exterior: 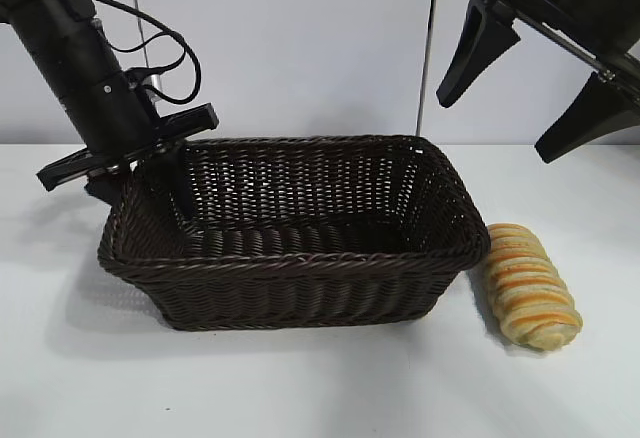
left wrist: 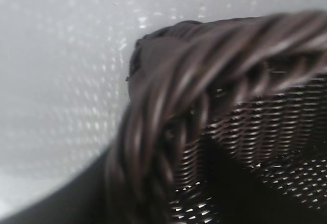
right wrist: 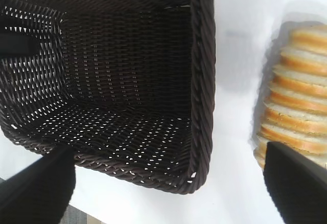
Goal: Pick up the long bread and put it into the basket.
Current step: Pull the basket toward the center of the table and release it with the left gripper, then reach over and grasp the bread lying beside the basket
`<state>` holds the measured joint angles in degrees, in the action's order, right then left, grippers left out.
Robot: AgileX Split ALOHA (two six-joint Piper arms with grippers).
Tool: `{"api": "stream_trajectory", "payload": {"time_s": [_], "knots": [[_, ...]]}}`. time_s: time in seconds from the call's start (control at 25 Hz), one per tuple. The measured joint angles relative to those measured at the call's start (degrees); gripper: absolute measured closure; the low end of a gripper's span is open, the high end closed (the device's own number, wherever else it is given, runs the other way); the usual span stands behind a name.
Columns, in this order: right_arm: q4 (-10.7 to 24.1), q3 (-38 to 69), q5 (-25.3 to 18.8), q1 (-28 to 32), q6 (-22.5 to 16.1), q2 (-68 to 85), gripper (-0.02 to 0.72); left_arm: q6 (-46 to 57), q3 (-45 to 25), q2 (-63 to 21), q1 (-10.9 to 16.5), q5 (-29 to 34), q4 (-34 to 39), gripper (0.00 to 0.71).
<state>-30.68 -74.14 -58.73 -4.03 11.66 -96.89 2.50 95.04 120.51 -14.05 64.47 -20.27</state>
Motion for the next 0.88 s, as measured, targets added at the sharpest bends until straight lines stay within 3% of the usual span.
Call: {"api": "stream_trajectory", "payload": {"time_s": [0.16,0.28,0.4,0.6,0.76,0.88], "knots": [[0.00,0.00,0.00,0.00,0.00,0.00,0.009,0.88,3.97,-5.40,0.19,4.06,9.29,0.018],[0.00,0.00,0.00,0.00,0.00,0.00,0.009,1.69,6.74,-7.96,2.62,5.40,14.47,0.017],[0.00,0.00,0.00,0.00,0.00,0.00,0.009,1.48,8.76,-8.64,8.64,5.81,17.25,0.017],[0.00,0.00,0.00,0.00,0.00,0.00,0.009,0.20,9.24,-9.27,22.69,5.81,20.68,0.017],[0.00,0.00,0.00,0.00,0.00,0.00,0.009,-1.08,9.24,-12.77,33.16,6.05,16.42,0.017],[0.00,0.00,0.00,0.00,0.00,0.00,0.009,-4.23,9.24,-17.20,37.27,6.25,10.31,0.016]]}}
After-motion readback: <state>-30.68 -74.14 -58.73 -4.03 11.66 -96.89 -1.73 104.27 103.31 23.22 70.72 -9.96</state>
